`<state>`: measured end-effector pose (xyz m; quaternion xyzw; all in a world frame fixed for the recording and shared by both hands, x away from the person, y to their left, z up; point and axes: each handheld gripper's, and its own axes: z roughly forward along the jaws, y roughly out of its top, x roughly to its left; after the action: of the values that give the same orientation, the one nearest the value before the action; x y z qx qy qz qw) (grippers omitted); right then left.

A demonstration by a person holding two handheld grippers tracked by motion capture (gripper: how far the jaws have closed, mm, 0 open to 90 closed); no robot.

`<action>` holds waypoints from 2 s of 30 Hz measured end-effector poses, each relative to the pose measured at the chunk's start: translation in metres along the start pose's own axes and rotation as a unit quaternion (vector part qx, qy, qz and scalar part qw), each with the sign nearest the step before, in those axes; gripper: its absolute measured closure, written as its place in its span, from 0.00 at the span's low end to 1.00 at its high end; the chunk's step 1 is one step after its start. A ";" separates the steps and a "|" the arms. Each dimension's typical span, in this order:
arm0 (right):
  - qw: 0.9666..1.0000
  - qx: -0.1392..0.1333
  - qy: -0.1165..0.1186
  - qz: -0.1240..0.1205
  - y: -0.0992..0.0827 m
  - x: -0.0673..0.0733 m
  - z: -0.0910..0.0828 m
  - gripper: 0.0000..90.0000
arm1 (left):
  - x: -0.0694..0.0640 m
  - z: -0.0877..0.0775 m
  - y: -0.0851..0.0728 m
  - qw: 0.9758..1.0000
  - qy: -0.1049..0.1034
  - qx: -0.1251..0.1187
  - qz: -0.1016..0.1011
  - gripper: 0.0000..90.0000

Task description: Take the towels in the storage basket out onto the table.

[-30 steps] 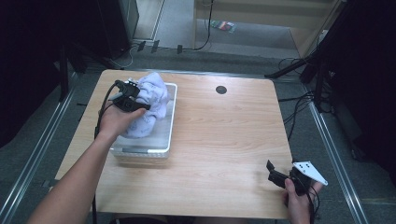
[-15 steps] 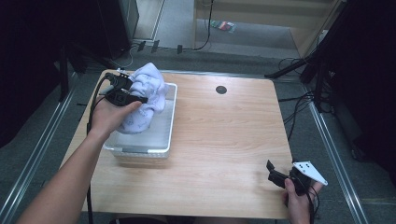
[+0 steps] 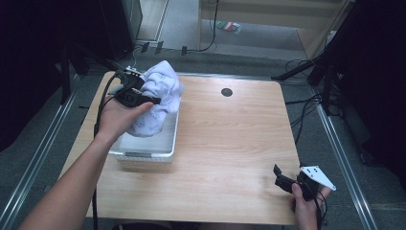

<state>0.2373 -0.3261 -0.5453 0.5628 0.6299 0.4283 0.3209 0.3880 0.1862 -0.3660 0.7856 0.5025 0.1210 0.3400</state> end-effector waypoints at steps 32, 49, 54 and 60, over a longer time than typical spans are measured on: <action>1.000 0.000 0.002 0.000 0.000 0.000 0.001 0.01 | -0.093 0.072 0.020 0.995 -0.070 0.035 0.055 0.69; 1.000 -0.001 0.003 0.001 0.000 0.000 0.000 0.01 | -0.115 0.114 0.012 0.995 -0.084 0.042 0.042 0.68; 1.000 -0.001 0.003 0.000 0.000 0.000 0.001 0.01 | -0.121 0.127 0.006 0.995 -0.080 0.043 0.044 0.67; 1.000 -0.001 0.004 -0.001 0.000 0.000 0.001 0.01 | -0.125 0.142 -0.001 0.994 -0.079 0.058 0.043 0.66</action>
<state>0.2379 -0.3257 -0.5453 0.5606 0.6311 0.4307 0.3193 0.4045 0.0194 -0.4525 0.8321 0.4458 0.0439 0.3270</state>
